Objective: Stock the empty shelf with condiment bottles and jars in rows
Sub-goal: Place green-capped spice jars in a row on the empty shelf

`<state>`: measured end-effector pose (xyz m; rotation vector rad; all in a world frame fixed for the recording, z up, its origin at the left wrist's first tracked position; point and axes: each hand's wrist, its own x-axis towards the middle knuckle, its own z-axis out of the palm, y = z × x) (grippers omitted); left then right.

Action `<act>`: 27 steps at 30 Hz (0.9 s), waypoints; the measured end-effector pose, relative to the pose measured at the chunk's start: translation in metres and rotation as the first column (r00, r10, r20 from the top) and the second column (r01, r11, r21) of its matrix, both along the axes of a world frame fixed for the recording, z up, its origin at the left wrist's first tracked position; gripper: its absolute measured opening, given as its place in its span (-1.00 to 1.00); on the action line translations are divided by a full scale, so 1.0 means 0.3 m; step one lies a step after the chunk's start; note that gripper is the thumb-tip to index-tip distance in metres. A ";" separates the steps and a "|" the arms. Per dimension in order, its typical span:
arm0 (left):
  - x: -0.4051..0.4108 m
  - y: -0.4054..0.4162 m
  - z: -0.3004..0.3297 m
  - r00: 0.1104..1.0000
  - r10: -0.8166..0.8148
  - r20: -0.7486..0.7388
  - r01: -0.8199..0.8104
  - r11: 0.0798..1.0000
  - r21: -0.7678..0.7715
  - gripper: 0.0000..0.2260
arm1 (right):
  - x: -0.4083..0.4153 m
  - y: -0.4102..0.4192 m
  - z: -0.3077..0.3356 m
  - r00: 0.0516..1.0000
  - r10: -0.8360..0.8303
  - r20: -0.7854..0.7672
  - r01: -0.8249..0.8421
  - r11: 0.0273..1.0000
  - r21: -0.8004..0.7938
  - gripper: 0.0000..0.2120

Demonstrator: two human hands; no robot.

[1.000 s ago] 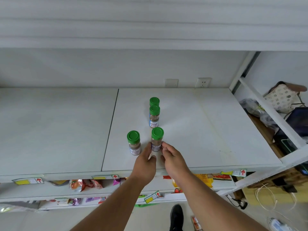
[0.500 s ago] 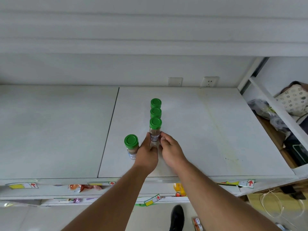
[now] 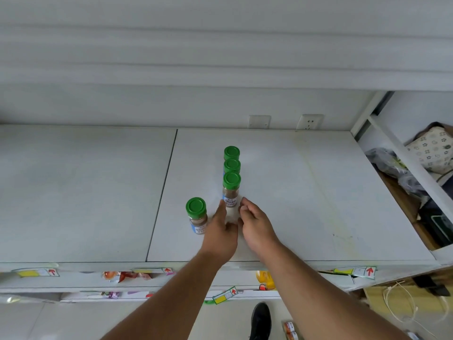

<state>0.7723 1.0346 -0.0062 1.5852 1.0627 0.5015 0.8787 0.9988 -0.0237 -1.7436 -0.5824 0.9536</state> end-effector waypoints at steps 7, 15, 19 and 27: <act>-0.204 -0.171 -0.025 0.999 0.048 0.007 -0.048 0.997 -0.056 -0.50 | -0.129 -0.132 0.000 0.996 0.087 0.013 -0.087 0.996 -0.029 -0.60; -0.327 -0.052 0.013 0.916 0.400 0.016 -0.401 0.915 0.039 -0.62 | -0.219 -0.046 0.081 0.969 0.234 0.079 -0.220 0.964 -0.148 -0.52; -0.303 0.004 0.024 0.979 0.194 -0.064 -0.195 0.981 -0.015 -0.47 | -0.229 0.003 0.117 0.948 0.310 0.075 -0.296 0.942 -0.159 -0.48; -0.244 -0.003 0.030 0.999 0.047 -0.027 -0.046 0.999 0.006 -0.37 | -0.188 -0.062 0.098 0.968 0.240 0.069 -0.231 0.966 -0.118 -0.50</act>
